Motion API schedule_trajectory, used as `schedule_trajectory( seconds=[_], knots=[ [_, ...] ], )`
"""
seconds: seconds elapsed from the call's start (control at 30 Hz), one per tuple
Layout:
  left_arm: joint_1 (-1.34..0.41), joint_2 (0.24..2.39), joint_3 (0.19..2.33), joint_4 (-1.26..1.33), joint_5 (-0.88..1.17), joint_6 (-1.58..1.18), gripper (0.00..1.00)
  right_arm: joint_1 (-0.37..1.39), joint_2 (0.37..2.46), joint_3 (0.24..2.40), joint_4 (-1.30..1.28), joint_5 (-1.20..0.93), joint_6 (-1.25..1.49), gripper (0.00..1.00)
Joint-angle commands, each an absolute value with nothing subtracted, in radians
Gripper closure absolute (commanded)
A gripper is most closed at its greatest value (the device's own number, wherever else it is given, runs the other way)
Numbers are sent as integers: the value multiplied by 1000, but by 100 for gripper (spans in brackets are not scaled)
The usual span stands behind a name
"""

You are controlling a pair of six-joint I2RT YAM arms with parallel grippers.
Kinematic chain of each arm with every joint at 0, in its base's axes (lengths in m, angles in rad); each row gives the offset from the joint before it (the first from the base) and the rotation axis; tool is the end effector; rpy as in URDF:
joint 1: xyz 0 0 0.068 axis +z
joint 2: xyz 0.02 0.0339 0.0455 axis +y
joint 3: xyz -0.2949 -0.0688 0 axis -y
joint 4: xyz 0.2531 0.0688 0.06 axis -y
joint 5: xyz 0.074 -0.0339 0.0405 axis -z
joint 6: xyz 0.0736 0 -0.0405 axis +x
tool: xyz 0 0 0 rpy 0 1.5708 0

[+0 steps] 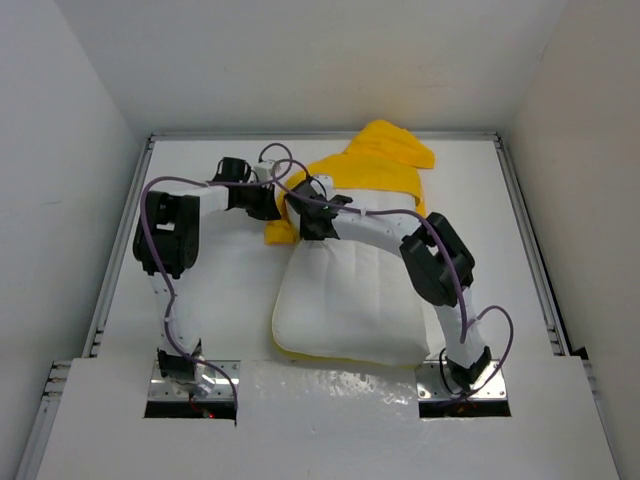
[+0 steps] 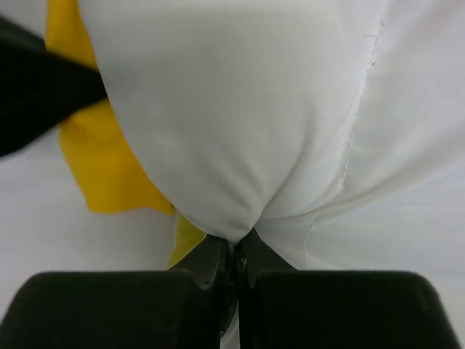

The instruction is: Put the pillow into the pillowcase

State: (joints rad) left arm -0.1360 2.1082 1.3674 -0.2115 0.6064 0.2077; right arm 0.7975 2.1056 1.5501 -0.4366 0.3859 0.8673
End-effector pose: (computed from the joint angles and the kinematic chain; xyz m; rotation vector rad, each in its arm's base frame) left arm 0.4661 -0.1061 0.1307 0.6502 2.3359 -0.7267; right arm 0.3654 0.3347 0.1657 0.2295 2.4605 0.2187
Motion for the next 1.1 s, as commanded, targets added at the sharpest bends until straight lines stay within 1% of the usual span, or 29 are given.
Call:
schedule_trajectory(
  seconds=[0.0,0.1,0.2,0.27,0.43,0.53,0.67,0.77,0.8,0.83,0.93,0.97,1.03,1.07],
  knots=[
    [-150,2004,1289,-250,701,261,100,750,2073,1586,-367,417,823,100],
    [-158,1899,1236,-304,730,330,100,718,2078,1684,-396,410,798,100],
    [-163,1865,1250,-415,767,408,100,681,2108,1758,-436,403,802,100],
    [-164,1849,1285,-545,808,504,100,657,2141,1799,-452,399,799,100],
    [-196,1841,1403,-759,874,670,100,643,2225,1893,-459,368,824,100],
    [-199,1825,1425,-766,908,674,100,643,2266,1953,-472,329,853,100],
    [-244,1833,1381,-781,841,702,100,637,2238,1895,-352,316,896,100],
    [-302,1841,1310,-831,828,790,100,627,2285,1997,-330,325,939,100],
    [-314,1839,1305,-880,865,858,100,629,2301,2067,-360,337,955,100],
    [-327,1838,1318,-908,894,891,100,629,2310,2083,-370,353,1000,100],
    [-312,1816,1402,-980,1031,948,100,635,2316,2030,-370,364,1023,100],
    [-301,1812,1417,-979,1084,933,100,641,2312,1970,-371,345,1017,100],
    [-290,1807,1446,-976,1097,905,100,673,2274,1874,-332,295,997,100],
    [-290,1816,1447,-1014,1072,958,100,686,2234,1755,-222,211,991,99]
  ],
)
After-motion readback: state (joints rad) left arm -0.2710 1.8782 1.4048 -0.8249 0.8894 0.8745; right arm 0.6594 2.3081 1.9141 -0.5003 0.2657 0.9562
